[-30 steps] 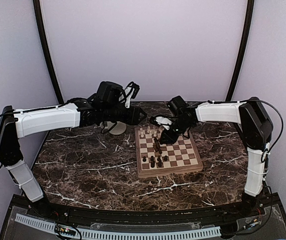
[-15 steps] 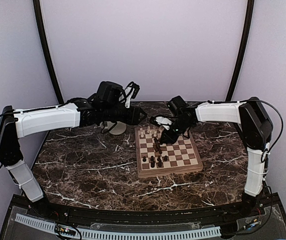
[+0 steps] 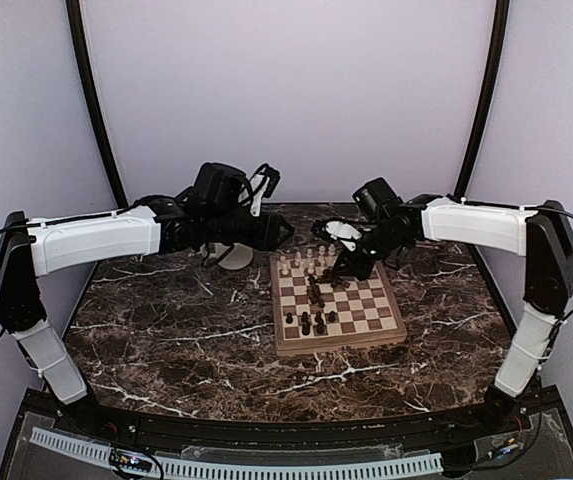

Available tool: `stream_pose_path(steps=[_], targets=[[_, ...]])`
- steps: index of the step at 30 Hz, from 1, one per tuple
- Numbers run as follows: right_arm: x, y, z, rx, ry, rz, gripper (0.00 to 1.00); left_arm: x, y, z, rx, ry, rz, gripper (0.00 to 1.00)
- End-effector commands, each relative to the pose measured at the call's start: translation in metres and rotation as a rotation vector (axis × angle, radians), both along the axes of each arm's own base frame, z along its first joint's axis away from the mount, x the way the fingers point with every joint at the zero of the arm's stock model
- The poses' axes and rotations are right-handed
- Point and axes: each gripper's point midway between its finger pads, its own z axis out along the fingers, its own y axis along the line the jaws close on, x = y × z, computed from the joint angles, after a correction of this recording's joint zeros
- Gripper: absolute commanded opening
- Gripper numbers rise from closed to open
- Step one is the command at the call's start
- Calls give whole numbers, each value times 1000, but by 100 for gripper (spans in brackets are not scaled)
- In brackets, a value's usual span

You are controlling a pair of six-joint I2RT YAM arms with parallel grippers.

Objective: Set up the chess pieces on the board
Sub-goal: Pick up the pawn from the chessboard, then place the pawn at d7.

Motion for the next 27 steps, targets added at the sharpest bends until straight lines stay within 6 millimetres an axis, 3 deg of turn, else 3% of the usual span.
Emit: stream_pose_path(steps=[1,6,12,27], targets=[[-29,-15,-11,-36,41,36,1,2,2,16,-4,-31,4,50],[-48,-30,-23,-56,49,56,1,2,2,15,-1,-31,5,50],[-63,-32,-41,-66,87,91,2,3,2,14,1,-30,6,50],[-65,-18,-55,-77,106,110,4,3,2,13,5,-30,4,50]])
